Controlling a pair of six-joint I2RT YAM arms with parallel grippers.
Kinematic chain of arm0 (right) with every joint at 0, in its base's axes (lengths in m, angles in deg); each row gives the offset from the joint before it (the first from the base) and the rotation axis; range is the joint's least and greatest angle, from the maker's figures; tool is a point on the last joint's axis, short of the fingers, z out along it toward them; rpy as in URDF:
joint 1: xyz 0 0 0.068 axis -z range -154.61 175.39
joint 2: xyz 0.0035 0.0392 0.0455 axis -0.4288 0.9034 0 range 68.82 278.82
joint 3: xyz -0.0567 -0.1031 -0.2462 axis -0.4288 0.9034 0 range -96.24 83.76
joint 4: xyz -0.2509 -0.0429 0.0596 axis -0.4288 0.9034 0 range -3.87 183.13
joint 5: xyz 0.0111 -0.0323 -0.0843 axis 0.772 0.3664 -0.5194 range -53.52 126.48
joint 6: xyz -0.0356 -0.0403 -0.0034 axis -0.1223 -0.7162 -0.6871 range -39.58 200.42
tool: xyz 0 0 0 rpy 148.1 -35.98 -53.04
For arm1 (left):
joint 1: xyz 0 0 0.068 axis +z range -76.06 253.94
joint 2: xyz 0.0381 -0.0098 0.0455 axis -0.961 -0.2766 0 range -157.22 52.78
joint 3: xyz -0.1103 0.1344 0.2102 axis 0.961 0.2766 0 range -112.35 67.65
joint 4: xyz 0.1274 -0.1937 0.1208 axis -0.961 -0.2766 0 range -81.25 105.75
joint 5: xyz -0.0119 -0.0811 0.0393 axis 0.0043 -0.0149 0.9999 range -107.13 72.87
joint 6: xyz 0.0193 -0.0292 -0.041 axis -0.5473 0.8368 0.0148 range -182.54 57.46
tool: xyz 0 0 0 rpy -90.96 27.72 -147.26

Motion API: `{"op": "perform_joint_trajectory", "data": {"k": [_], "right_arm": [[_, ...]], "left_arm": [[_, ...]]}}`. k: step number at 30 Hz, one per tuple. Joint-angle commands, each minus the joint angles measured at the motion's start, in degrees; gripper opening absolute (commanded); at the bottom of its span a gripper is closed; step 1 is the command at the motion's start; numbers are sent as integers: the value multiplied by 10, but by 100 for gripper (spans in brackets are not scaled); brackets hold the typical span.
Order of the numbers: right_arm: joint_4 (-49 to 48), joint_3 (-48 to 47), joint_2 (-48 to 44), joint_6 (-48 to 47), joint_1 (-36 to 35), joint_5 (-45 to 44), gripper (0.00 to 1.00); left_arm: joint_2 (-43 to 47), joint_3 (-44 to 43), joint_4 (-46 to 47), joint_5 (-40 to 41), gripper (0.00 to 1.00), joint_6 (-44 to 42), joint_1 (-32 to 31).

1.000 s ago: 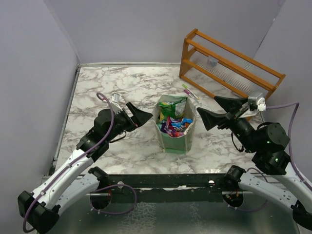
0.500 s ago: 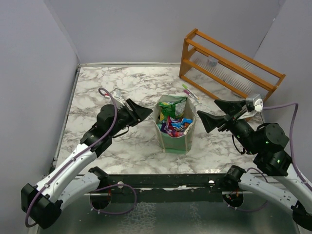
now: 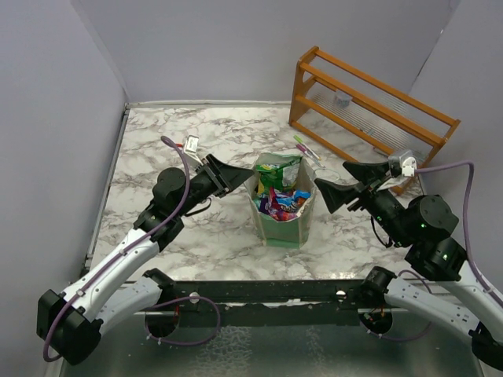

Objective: Take the snacks out of the paper bag
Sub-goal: Adjust the paper bag at the center of the board.

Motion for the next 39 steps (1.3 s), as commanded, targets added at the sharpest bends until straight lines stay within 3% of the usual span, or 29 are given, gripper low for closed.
{"op": "perform_joint_trajectory", "data": {"k": [1,9,13,21,24,32,39], "right_arm": [[5,-18,9,2,-2,-9,99],[5,-23,14,-3,-2,-1,99],[34,-43,25,-16,-1,9,99],[96,-88,46,-54,-2,39,99],[82,-85,37,-63,-2,66,99],[84,-95,76,-71,-2,95,99],[79,-99,128,-72,-2,150,99]], "left_arm": [[2,8,46,-28,38,10,2],[-11,-10,47,-17,31,-22,3],[-17,-44,-1,8,16,-72,4],[-9,-132,-130,93,0,-178,13],[-14,-158,-180,122,0,-204,29],[-19,-231,-252,92,0,-277,125],[-18,-296,-308,136,0,-374,133]]}}
